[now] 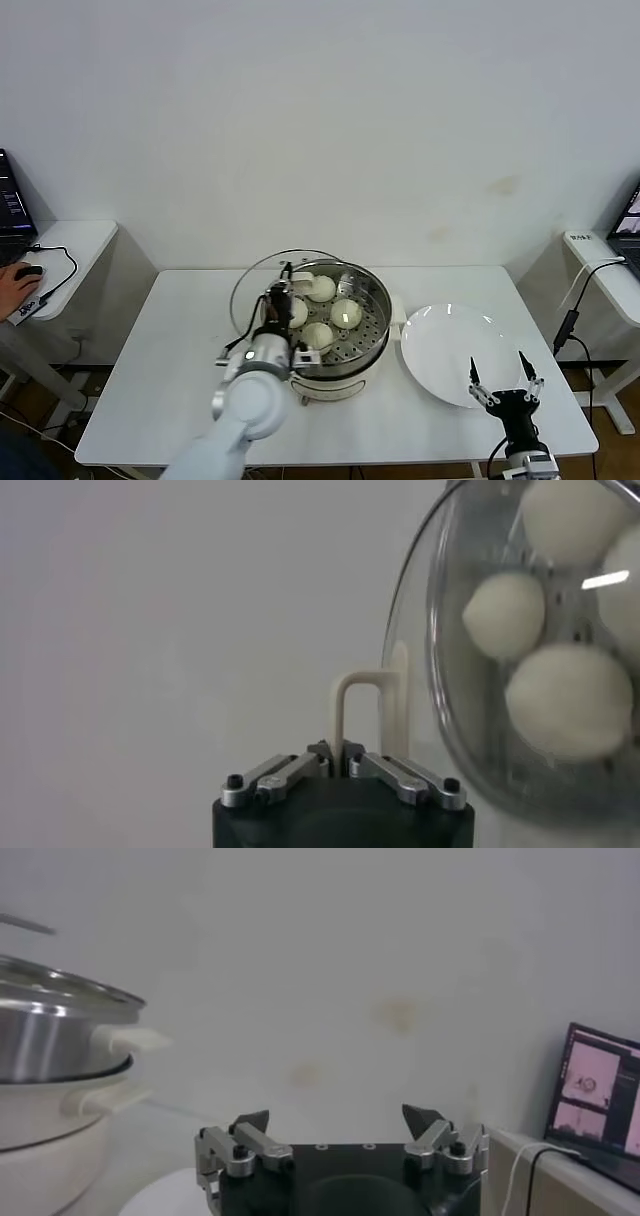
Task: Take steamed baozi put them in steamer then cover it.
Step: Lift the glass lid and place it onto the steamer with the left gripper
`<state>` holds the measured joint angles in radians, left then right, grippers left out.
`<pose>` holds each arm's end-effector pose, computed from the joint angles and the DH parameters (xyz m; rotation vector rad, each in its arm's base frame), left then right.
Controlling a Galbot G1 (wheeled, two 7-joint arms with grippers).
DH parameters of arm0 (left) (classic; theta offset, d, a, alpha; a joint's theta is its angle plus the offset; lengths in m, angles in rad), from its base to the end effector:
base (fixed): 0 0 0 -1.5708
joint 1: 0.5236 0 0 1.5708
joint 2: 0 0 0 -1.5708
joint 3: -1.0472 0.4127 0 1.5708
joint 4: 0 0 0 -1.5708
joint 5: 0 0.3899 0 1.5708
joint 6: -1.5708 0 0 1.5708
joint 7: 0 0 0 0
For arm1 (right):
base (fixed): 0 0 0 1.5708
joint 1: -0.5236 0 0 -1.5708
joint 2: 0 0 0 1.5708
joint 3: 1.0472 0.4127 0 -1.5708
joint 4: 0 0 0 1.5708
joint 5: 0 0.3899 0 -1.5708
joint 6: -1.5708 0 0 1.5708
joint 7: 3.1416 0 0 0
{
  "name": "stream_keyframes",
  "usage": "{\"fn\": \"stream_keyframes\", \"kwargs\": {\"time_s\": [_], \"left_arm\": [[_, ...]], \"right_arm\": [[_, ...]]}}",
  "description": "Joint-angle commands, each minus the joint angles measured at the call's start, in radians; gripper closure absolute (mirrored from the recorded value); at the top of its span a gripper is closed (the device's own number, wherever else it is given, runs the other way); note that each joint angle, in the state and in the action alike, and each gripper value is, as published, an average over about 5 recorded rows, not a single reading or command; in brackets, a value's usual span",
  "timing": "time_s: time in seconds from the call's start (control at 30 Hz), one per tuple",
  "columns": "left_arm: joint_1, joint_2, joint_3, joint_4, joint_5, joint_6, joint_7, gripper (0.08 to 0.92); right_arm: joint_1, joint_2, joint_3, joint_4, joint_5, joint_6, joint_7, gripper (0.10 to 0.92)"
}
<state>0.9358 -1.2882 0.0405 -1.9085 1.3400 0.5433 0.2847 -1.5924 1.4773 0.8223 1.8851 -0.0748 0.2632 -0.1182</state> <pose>0.3453 -0.1098 -0.2905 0.1264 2.2564 2.1005 0.1574 -0.1359 -0.4238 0.1066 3.0842 -0.4837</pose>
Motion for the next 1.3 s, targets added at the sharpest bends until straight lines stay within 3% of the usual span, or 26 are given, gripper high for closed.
{"fn": "stream_keyframes", "kwargs": {"time_s": [0.03, 0.4, 1.17, 1.3], "left_arm": [[-0.049, -0.147, 0.076, 0.103, 0.119, 0.017, 0.027, 0.863], [-0.045, -0.169, 0.080, 0.178, 0.152, -0.001, 0.024, 0.863], [0.001, -0.174, 0.063, 0.157, 0.160, -0.023, 0.023, 0.863], [0.008, -0.174, 0.062, 0.139, 0.155, -0.026, 0.017, 0.812]], "right_arm": [[0.006, 0.002, -0.004, -0.018, -0.018, 0.001, 0.002, 0.203], [0.007, -0.002, -0.008, -0.026, -0.018, 0.002, 0.003, 0.203], [0.003, 0.000, -0.019, -0.026, -0.024, 0.005, 0.000, 0.203], [0.002, 0.000, -0.020, -0.025, -0.025, 0.005, -0.001, 0.203]]}}
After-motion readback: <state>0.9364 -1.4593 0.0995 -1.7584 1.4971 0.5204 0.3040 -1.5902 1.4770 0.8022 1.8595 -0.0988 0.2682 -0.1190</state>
